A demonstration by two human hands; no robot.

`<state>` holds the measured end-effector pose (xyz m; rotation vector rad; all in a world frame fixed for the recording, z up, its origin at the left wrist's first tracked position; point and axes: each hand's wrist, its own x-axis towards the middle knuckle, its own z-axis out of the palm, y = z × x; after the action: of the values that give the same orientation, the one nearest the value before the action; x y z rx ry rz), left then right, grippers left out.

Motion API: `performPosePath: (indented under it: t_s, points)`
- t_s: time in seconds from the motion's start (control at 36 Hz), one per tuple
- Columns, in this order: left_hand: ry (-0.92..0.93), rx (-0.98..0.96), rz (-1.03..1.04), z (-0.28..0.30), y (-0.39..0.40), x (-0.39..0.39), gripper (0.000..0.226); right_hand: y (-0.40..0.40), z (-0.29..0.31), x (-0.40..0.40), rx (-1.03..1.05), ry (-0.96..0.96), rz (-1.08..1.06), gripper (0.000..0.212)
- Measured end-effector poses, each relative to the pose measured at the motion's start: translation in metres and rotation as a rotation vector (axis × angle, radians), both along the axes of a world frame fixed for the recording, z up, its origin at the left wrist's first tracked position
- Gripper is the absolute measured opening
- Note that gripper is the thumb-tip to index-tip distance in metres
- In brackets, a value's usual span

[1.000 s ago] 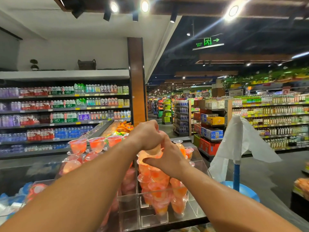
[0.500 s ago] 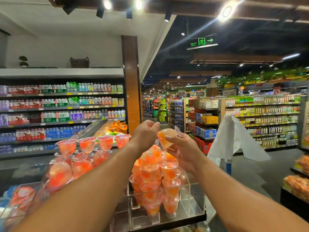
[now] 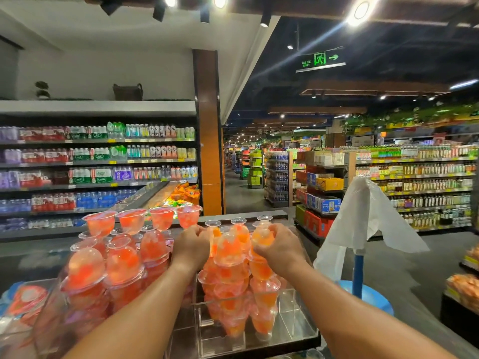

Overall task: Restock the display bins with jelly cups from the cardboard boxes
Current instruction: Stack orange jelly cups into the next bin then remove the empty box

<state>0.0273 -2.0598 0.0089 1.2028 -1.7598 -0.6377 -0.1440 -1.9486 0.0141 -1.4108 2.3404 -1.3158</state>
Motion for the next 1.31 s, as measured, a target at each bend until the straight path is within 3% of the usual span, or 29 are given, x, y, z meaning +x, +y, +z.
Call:
performPosePath:
  t_s: [0.08, 0.14, 0.19, 0.31, 0.42, 0.67, 0.78, 0.92, 1.14, 1.31]
  points:
    - [0.035, -0.092, -0.047, -0.013, 0.013, 0.003, 0.046, -0.004, -0.006, 0.001, 0.001, 0.019, 0.004, 0.067]
    - [-0.067, -0.151, -0.071, -0.024, 0.018, 0.003, 0.051, -0.006, -0.010, 0.003, -0.001, 0.031, 0.006, 0.066]
    - [-0.156, -0.188, -0.081, -0.031, 0.020, -0.001, 0.050, -0.007, -0.013, 0.004, -0.021, 0.041, 0.005, 0.065]
    - [-0.143, -0.209, -0.094, -0.036, 0.024, -0.009, 0.032, -0.006, -0.018, 0.004, -0.045, 0.024, 0.022, 0.065]
    - [-0.118, -0.197, -0.104, -0.041, 0.020, -0.009, 0.045, -0.004, -0.022, 0.003, -0.036, -0.008, 0.038, 0.069]
    - [-0.106, -0.113, -0.131, -0.032, 0.033, -0.010, 0.040, -0.002, -0.022, 0.001, 0.004, 0.005, 0.068, 0.073]
    - [-0.102, -0.110, -0.098, -0.036, 0.032, -0.008, 0.081, -0.002, -0.024, 0.003, 0.016, 0.031, 0.074, 0.079]
    - [-0.103, -0.115, -0.103, -0.037, 0.039, -0.005, 0.098, 0.000, -0.027, 0.003, 0.015, 0.047, 0.071, 0.092]
    - [-0.163, -0.158, -0.033, -0.026, 0.051, 0.002, 0.091, 0.010, -0.022, -0.001, 0.015, 0.139, 0.027, 0.092]
    - [-0.274, -0.227, 0.054, -0.018, 0.070, 0.031, 0.058, 0.031, -0.012, 0.014, 0.007, 0.370, 0.014, 0.074]
